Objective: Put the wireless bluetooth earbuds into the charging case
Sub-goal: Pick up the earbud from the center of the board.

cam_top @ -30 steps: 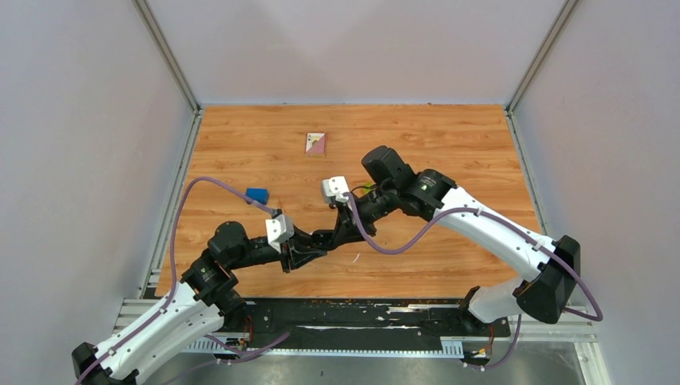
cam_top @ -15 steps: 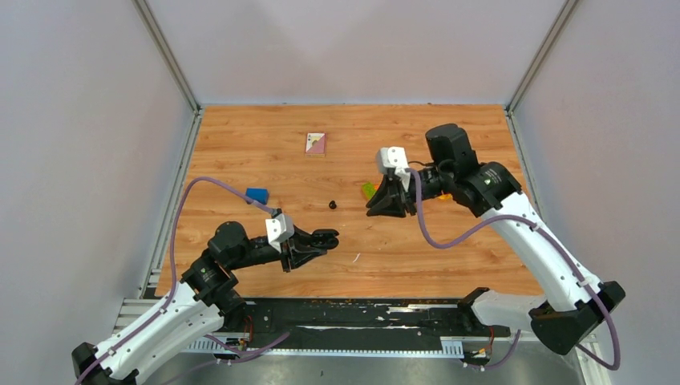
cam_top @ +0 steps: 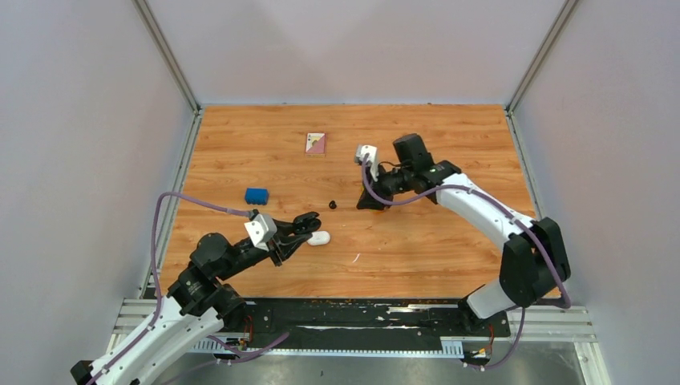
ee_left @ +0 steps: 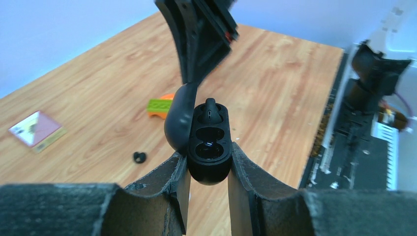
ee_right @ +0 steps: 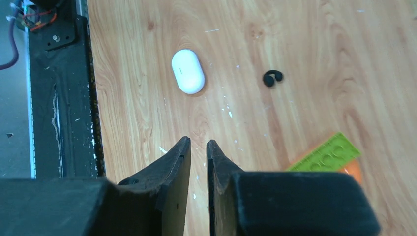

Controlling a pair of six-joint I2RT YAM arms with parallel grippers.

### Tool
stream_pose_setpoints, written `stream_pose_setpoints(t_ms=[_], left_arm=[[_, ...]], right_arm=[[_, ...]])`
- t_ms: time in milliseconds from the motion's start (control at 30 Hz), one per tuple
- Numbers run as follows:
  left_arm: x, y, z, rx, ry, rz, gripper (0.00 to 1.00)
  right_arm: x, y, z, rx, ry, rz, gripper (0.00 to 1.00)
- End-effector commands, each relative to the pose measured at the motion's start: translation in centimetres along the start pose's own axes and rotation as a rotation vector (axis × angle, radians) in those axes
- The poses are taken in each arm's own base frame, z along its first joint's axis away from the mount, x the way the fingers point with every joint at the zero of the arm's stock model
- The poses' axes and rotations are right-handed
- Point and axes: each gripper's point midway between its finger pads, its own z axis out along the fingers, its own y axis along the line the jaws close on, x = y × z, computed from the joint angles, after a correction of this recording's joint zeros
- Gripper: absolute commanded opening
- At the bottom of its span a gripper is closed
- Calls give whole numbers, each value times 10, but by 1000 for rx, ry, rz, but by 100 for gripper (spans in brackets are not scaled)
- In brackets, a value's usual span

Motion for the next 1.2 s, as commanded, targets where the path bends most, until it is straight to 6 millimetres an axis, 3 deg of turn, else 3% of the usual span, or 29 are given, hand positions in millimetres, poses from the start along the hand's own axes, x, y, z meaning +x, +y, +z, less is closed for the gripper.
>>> stream_pose_setpoints(t_ms=[0,200,533,600,800,1167], left_arm=[[-12,37,-11,-215,-22,44,0],[-24,48,-24,-298,-85,59,0],[-31,51,-32,-332,-123,60,0],[-30,52,-32,-336,-121,62,0],[-30,52,-32,-335,-120,65,0],[-30,49,-30,-316,-120,67,0]], right_arm=[[1,-4,41,50,64,-2,19],[11,-20,83,55,158,164,19],[1,-57,128,61,224,277,18],[7,-62,136,76,260,301,18],[28,-70,145,152,326,363,22],[37,-73,151,178,341,388,25]])
